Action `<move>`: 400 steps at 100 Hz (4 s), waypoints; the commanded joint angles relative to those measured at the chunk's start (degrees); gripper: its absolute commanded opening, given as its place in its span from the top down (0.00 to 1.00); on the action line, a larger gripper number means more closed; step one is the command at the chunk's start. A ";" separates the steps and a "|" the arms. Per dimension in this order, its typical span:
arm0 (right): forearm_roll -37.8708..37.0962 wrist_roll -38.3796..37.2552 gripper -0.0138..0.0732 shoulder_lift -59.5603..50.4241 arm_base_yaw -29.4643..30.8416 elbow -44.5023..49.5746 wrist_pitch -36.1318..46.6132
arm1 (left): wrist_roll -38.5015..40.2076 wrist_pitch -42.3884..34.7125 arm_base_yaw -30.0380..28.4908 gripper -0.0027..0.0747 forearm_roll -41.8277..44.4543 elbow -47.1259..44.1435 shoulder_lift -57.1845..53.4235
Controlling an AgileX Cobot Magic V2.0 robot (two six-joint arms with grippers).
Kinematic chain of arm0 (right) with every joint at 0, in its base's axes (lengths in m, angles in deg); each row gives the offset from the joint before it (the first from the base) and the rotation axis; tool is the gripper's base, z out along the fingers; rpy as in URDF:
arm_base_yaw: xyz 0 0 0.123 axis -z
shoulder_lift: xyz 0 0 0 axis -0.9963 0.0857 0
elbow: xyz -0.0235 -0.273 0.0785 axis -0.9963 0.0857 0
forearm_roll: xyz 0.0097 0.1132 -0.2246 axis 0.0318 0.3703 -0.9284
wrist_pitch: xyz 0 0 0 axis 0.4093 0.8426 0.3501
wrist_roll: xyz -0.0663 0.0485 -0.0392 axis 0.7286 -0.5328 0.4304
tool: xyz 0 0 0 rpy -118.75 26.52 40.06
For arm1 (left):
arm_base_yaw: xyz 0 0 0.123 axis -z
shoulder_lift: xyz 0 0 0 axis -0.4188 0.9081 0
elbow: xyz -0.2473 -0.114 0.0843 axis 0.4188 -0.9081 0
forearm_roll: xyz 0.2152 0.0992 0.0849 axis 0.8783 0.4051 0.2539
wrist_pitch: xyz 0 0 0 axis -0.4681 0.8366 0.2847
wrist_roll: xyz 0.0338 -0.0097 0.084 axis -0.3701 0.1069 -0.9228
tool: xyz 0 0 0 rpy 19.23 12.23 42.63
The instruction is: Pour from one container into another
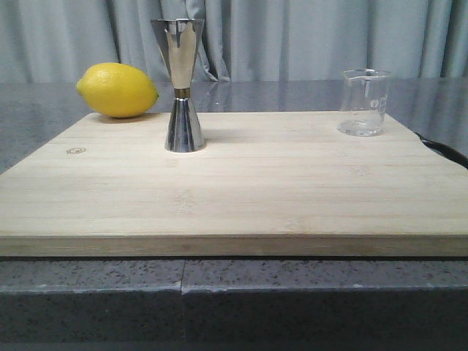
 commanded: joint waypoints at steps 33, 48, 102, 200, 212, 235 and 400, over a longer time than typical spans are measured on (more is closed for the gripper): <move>-0.35 0.79 0.91 -0.19 -0.11 -1.89 3.41 | 0.68 -3.35 0.42 0.99 0.17 1.36 -0.26; -0.44 0.79 0.91 -0.19 -0.11 -1.89 4.16 | 0.68 -3.61 0.42 0.99 0.17 1.36 -0.14; -0.44 0.79 0.91 -0.19 -0.11 -1.89 3.10 | 0.68 -6.78 0.31 0.99 -0.24 -1.20 -1.81; -0.44 0.79 0.91 -0.19 -0.11 -1.89 2.99 | 0.25 -61.09 -11.13 0.99 -4.00 -56.98 -49.57; -0.44 0.79 0.91 -0.19 -0.11 -1.89 3.00 | -1.28 -60.20 -11.17 0.99 -4.00 -56.85 -49.45; -0.44 0.79 0.91 -0.08 -0.11 -1.89 2.88 | -5.61 -60.68 -11.17 0.99 -4.15 -56.85 -49.45; -5.54 0.69 0.91 -38.45 11.66 36.62 44.07 | -5.61 -60.81 -11.17 0.99 -4.15 -56.85 -49.45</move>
